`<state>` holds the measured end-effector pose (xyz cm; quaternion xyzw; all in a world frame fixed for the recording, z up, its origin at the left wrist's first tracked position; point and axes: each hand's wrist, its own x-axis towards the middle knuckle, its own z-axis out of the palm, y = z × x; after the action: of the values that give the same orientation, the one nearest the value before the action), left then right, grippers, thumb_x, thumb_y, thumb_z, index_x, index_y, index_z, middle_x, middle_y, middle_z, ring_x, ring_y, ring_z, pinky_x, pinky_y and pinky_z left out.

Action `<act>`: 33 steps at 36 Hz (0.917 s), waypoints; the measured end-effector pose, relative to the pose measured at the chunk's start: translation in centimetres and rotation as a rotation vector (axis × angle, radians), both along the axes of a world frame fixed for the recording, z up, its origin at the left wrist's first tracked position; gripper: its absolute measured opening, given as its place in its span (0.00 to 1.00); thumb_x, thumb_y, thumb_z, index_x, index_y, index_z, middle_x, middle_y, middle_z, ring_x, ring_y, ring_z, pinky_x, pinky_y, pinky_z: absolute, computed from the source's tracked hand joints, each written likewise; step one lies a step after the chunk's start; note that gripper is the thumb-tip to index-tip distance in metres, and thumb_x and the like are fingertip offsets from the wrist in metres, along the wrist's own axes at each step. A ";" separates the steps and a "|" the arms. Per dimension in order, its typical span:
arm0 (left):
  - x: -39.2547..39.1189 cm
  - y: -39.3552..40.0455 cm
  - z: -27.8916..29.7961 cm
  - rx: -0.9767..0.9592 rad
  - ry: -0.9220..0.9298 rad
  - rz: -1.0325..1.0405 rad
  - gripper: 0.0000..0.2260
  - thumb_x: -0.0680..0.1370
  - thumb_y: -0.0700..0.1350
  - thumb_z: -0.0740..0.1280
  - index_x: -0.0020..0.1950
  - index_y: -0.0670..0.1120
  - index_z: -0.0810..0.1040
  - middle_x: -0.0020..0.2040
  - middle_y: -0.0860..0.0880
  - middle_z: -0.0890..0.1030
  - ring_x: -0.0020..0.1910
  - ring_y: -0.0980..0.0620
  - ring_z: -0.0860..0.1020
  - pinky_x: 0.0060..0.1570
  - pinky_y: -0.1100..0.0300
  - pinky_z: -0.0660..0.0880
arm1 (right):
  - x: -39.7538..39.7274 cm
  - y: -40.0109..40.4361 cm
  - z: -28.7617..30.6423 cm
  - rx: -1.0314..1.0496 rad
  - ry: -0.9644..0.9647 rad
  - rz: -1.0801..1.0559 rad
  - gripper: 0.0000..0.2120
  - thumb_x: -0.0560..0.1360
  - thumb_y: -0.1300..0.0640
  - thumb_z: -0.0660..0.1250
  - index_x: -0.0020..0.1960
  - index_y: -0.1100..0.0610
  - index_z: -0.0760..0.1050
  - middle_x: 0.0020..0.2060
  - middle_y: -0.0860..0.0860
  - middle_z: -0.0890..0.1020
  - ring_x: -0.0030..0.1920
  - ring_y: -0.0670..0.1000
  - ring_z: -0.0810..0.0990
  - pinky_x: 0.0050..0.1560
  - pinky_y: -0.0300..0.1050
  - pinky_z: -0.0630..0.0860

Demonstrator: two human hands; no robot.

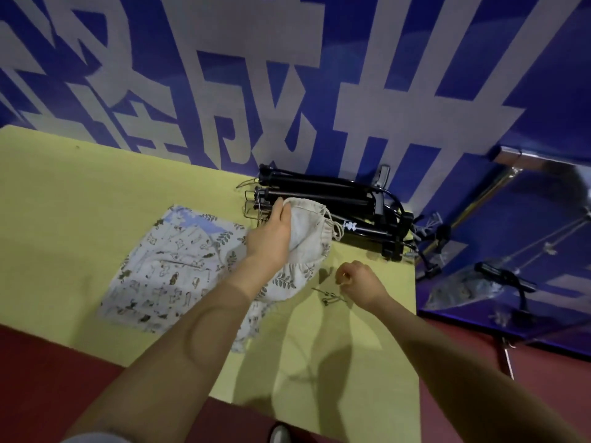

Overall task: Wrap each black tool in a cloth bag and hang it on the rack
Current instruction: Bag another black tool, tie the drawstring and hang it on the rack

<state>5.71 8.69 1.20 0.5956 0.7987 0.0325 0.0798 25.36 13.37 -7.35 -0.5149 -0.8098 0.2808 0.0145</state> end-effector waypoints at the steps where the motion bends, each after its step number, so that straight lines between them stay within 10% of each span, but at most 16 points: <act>1: 0.2 -0.1 -0.2 0.004 -0.007 -0.005 0.39 0.72 0.31 0.63 0.77 0.45 0.46 0.78 0.49 0.44 0.35 0.48 0.69 0.30 0.57 0.64 | 0.1 -0.2 -0.5 -0.008 -0.047 0.037 0.11 0.72 0.65 0.65 0.52 0.57 0.78 0.52 0.56 0.77 0.54 0.58 0.75 0.51 0.46 0.72; 18: 0.7 -1.2 -1.4 0.007 -0.095 -0.083 0.35 0.74 0.32 0.59 0.77 0.46 0.49 0.78 0.51 0.46 0.37 0.48 0.72 0.28 0.59 0.62 | 0.7 -1.2 -2.6 -0.073 -0.069 -0.044 0.06 0.77 0.64 0.59 0.44 0.56 0.71 0.50 0.59 0.77 0.52 0.59 0.76 0.52 0.48 0.71; 27: 0.3 -0.8 -0.2 -0.056 -0.173 -0.165 0.38 0.73 0.30 0.58 0.78 0.49 0.46 0.78 0.56 0.43 0.47 0.46 0.78 0.29 0.58 0.70 | -0.6 -1.3 3.9 0.291 0.402 -0.260 0.04 0.79 0.62 0.59 0.47 0.55 0.70 0.41 0.50 0.76 0.43 0.53 0.73 0.48 0.48 0.69; 33: -0.3 -1.1 1.2 -0.080 -0.281 -0.182 0.41 0.72 0.29 0.59 0.78 0.52 0.43 0.78 0.59 0.41 0.49 0.46 0.79 0.35 0.54 0.74 | -4.1 -1.1 6.9 0.494 0.255 0.044 0.04 0.78 0.59 0.63 0.47 0.57 0.76 0.44 0.50 0.78 0.48 0.52 0.73 0.52 0.46 0.61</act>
<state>5.38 7.64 2.38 0.6513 0.7231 0.0761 0.2170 21.29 12.32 -0.46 -0.4386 -0.8563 0.1379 0.2353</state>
